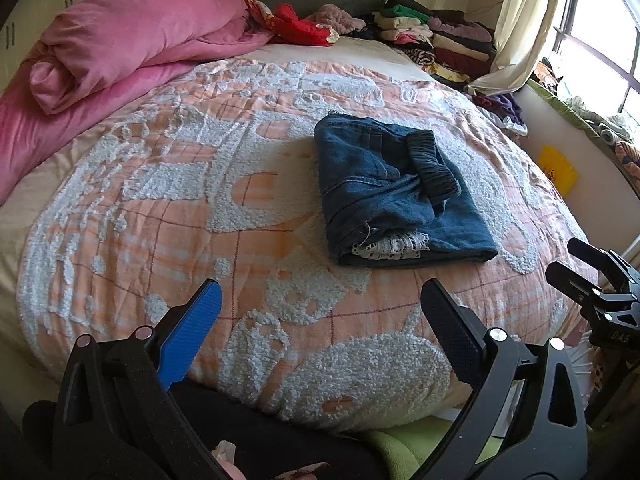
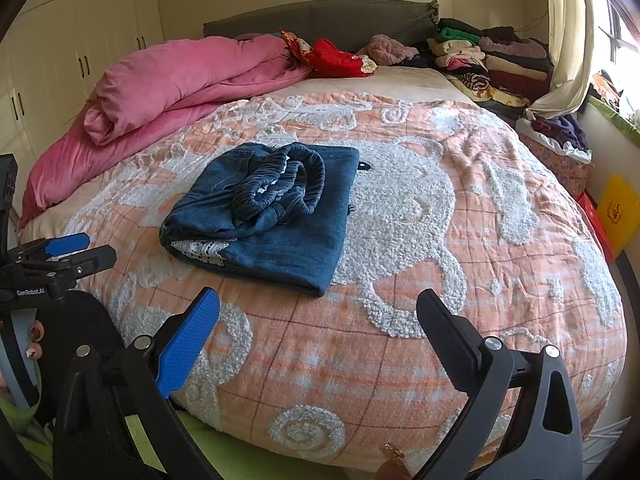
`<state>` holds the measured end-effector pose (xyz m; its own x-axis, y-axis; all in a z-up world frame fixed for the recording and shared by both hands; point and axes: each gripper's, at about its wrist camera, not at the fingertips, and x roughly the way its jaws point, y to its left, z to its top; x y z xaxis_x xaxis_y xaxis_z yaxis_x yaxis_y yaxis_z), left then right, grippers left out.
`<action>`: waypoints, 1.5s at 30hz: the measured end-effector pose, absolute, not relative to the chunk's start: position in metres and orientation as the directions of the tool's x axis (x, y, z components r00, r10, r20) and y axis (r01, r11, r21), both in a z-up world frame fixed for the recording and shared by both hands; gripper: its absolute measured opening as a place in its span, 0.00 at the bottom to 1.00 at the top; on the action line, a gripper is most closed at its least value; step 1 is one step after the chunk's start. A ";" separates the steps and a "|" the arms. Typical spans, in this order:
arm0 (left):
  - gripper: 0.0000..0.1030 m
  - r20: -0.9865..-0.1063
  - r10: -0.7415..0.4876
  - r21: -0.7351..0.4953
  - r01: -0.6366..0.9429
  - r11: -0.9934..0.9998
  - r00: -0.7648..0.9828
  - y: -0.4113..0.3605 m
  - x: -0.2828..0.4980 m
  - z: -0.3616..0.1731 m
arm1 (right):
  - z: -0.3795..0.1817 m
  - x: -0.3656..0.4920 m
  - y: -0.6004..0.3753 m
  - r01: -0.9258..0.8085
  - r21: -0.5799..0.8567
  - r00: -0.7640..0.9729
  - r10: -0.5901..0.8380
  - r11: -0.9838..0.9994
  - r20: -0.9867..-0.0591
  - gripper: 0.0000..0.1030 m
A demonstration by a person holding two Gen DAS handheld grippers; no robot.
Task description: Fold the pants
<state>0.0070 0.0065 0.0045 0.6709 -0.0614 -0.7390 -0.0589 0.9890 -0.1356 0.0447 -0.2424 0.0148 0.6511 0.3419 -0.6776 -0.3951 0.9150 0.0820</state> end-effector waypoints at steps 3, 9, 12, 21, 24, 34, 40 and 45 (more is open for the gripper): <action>0.91 -0.738 -0.062 -0.136 -0.057 0.989 0.672 0.006 0.007 0.004 | 0.015 0.045 -0.242 -0.395 0.081 0.652 0.341 0.915 -0.677 0.96; 0.91 -0.740 -0.062 -0.136 -0.059 0.989 0.670 0.007 0.007 0.005 | 0.015 0.045 -0.243 -0.395 0.080 0.651 0.341 0.915 -0.678 0.96; 0.91 -0.739 -0.064 -0.136 -0.057 0.989 0.670 0.007 0.006 0.005 | 0.015 0.045 -0.243 -0.395 0.080 0.652 0.340 0.915 -0.678 0.96; 0.91 -0.741 -0.059 -0.132 -0.059 0.990 0.669 0.007 0.006 0.005 | 0.016 0.044 -0.244 -0.389 0.080 0.654 0.336 0.918 -0.678 0.96; 0.91 -0.743 -0.059 -0.131 -0.058 0.990 0.667 0.006 0.006 0.005 | 0.016 0.044 -0.244 -0.389 0.079 0.654 0.335 0.918 -0.678 0.96; 0.91 -0.750 -0.053 -0.121 -0.059 0.991 0.659 0.006 0.007 0.002 | 0.015 0.044 -0.245 -0.385 0.080 0.655 0.334 0.919 -0.678 0.96; 0.91 -0.753 -0.050 -0.118 -0.061 0.991 0.657 0.006 0.007 0.001 | 0.015 0.044 -0.246 -0.385 0.079 0.655 0.332 0.920 -0.679 0.96; 0.91 -0.753 -0.048 -0.117 -0.062 0.991 0.656 0.007 0.007 0.001 | 0.015 0.045 -0.247 -0.385 0.078 0.655 0.332 0.920 -0.679 0.96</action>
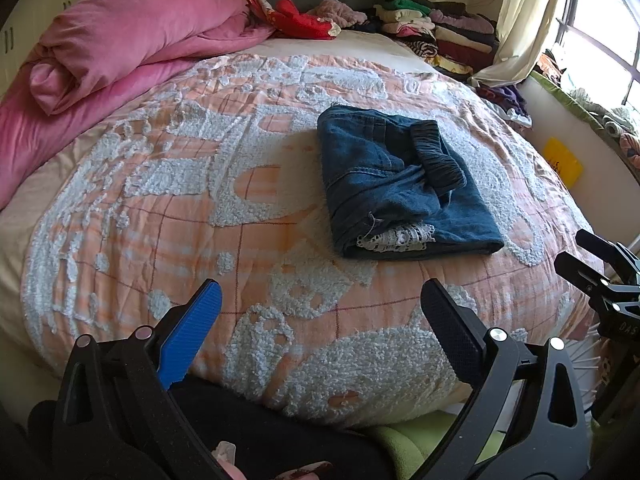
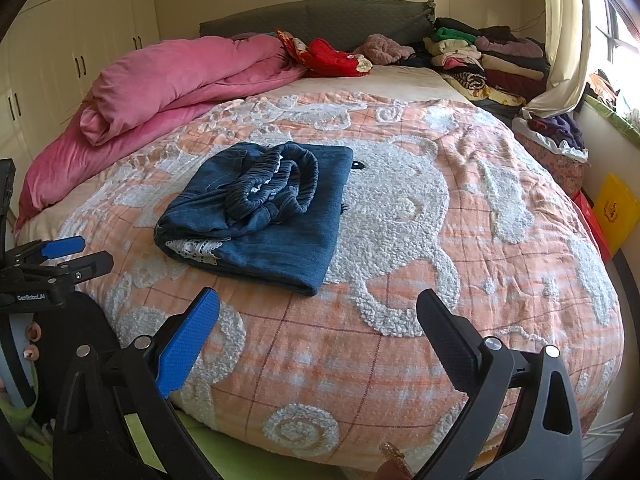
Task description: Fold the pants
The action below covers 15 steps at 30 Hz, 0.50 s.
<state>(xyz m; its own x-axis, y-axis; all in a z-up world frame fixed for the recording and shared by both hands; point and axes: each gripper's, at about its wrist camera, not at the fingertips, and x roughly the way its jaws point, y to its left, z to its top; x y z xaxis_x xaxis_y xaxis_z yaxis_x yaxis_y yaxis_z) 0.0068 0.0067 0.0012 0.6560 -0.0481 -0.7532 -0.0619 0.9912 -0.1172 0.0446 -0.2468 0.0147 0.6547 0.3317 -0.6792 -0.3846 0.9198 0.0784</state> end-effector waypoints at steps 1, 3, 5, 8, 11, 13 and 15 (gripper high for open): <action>0.91 -0.753 -0.048 -0.117 -0.062 0.991 0.656 0.007 0.007 0.001 | 0.015 0.045 -0.248 -0.384 0.079 0.655 0.331 0.920 -0.679 0.96; 0.91 -0.754 -0.047 -0.117 -0.063 0.991 0.655 0.007 0.007 0.001 | 0.014 0.045 -0.247 -0.381 0.077 0.656 0.328 0.921 -0.680 0.96; 0.91 -0.755 -0.048 -0.118 -0.063 0.991 0.654 0.009 0.007 0.000 | 0.014 0.046 -0.248 -0.379 0.077 0.656 0.326 0.922 -0.681 0.96; 0.91 -0.758 -0.042 -0.113 -0.067 0.991 0.651 0.009 0.007 -0.001 | 0.012 0.047 -0.250 -0.372 0.074 0.658 0.319 0.925 -0.682 0.96; 0.91 -0.767 -0.042 -0.119 -0.078 0.990 0.640 0.014 0.009 -0.005 | 0.009 0.050 -0.252 -0.362 0.069 0.658 0.307 0.930 -0.688 0.96; 0.91 -0.773 -0.040 -0.122 -0.087 0.989 0.633 0.018 0.010 -0.007 | 0.007 0.053 -0.253 -0.355 0.066 0.658 0.299 0.933 -0.691 0.96; 0.91 -0.780 -0.039 -0.127 -0.097 0.987 0.625 0.023 0.014 -0.010 | 0.004 0.058 -0.258 -0.337 0.061 0.660 0.282 0.940 -0.697 0.96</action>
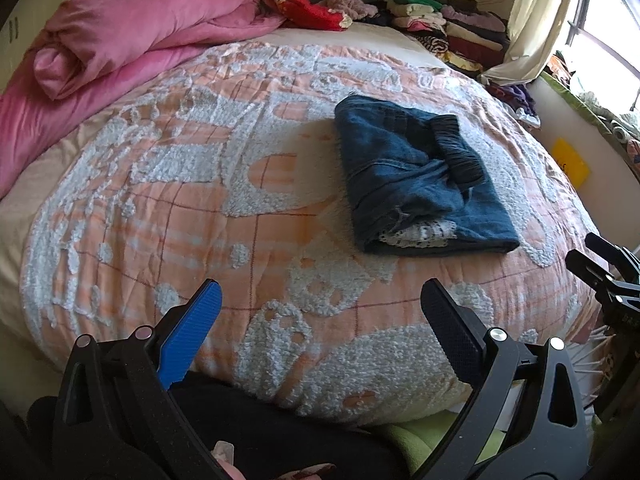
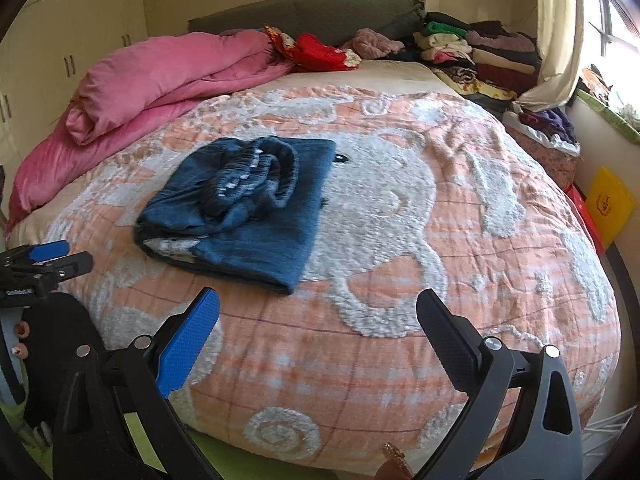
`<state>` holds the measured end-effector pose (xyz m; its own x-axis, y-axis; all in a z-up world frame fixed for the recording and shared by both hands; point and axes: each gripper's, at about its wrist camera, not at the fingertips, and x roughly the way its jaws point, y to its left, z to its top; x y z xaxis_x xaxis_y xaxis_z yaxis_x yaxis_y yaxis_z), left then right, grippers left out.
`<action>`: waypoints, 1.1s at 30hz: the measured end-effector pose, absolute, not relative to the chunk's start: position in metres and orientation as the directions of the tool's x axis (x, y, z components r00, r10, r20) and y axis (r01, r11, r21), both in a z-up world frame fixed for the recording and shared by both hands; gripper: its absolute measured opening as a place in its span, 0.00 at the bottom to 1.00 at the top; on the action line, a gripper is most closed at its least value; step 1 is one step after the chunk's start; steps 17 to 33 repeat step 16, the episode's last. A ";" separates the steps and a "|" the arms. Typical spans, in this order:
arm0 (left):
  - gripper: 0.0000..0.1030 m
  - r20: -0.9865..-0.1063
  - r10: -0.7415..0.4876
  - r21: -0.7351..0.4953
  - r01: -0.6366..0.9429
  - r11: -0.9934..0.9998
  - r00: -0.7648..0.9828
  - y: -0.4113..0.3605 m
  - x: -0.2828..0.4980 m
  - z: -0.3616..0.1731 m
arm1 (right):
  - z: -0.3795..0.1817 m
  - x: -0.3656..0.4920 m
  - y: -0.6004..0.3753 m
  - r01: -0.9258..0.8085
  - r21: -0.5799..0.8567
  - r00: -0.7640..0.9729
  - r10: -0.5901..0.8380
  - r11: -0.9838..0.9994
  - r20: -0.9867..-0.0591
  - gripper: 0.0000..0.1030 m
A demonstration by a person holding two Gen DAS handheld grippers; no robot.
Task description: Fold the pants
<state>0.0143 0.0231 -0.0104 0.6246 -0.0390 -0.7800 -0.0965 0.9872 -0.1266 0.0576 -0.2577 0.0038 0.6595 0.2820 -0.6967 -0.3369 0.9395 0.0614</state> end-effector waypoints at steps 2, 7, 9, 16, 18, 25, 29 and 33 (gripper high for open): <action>0.91 -0.788 -0.016 -0.114 -0.121 0.986 0.615 0.030 0.019 -0.014 | 0.002 0.064 -0.263 -0.321 0.062 0.661 0.271 0.945 -0.700 0.96; 0.91 -0.806 0.084 -0.078 -0.245 0.966 0.586 0.078 0.048 -0.020 | -0.004 0.093 -0.291 -0.245 0.034 0.679 0.196 0.969 -0.707 0.96; 0.91 -0.805 0.148 -0.052 -0.317 0.947 0.575 0.112 0.066 -0.021 | -0.007 0.116 -0.313 -0.190 0.016 0.686 0.144 0.982 -0.713 0.96; 0.91 -0.843 0.323 0.052 -0.534 0.844 0.430 0.235 0.148 -0.049 | -0.027 0.223 -0.413 0.053 0.005 0.660 -0.031 0.999 -0.751 0.96; 0.91 -0.843 0.323 0.052 -0.534 0.844 0.430 0.235 0.148 -0.049 | -0.027 0.223 -0.413 0.053 0.005 0.660 -0.031 0.999 -0.751 0.96; 0.91 -0.843 0.323 0.052 -0.534 0.844 0.430 0.235 0.148 -0.049 | -0.027 0.223 -0.413 0.053 0.005 0.660 -0.031 0.999 -0.751 0.96; 0.91 -0.843 0.323 0.052 -0.534 0.844 0.430 0.235 0.148 -0.049 | -0.027 0.223 -0.413 0.053 0.005 0.660 -0.031 0.999 -0.751 0.96; 0.91 -0.843 0.323 0.052 -0.534 0.844 0.430 0.235 0.148 -0.049 | -0.027 0.223 -0.413 0.053 0.005 0.660 -0.031 0.999 -0.751 0.96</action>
